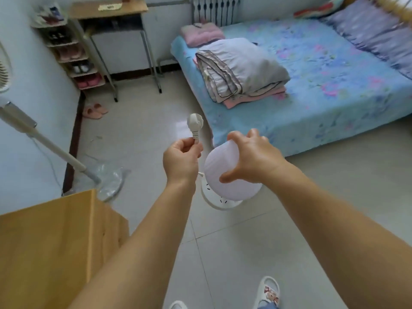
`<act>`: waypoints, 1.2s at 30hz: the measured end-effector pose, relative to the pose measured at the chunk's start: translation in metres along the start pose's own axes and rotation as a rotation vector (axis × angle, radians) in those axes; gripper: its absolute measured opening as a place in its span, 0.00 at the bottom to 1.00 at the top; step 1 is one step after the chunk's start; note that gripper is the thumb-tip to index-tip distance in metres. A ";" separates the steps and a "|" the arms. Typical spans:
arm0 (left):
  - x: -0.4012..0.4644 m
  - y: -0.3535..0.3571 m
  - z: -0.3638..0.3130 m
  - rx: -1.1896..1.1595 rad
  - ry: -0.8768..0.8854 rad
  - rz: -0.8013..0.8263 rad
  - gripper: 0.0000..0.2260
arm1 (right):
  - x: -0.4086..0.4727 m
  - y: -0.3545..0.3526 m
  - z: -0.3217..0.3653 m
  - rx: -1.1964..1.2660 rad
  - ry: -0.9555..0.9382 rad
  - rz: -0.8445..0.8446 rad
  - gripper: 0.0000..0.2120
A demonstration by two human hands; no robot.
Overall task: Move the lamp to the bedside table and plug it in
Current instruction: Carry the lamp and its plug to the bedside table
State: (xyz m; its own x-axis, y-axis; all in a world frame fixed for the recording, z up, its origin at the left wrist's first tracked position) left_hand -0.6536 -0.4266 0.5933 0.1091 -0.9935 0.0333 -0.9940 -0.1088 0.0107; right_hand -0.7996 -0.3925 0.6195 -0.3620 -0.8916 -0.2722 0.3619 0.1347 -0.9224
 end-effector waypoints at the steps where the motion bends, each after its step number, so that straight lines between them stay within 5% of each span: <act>1: -0.005 0.024 0.001 0.009 0.001 0.018 0.05 | 0.005 -0.008 -0.022 0.011 0.020 -0.006 0.43; 15: -0.093 0.399 0.009 0.043 -0.031 0.469 0.05 | 0.041 -0.130 -0.377 0.110 0.465 -0.153 0.42; 36: -0.104 0.888 -0.012 0.045 0.060 1.064 0.04 | 0.151 -0.277 -0.743 0.292 1.108 -0.338 0.44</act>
State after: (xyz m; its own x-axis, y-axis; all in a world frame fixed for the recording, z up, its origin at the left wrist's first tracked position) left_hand -1.5473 -0.4191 0.6115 -0.8161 -0.5754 0.0528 -0.5778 0.8112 -0.0901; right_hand -1.5927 -0.2429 0.6302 -0.9686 0.0143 -0.2481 0.2355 -0.2660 -0.9348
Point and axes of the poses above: each hand's wrist, its own x-axis towards the middle knuckle, its own y-axis out of the palm, z = x × y, the point moved 3 cm from there along x, towards the middle knuckle, and after that the axes turned 12 degrees about y, right-handed, at the moved point
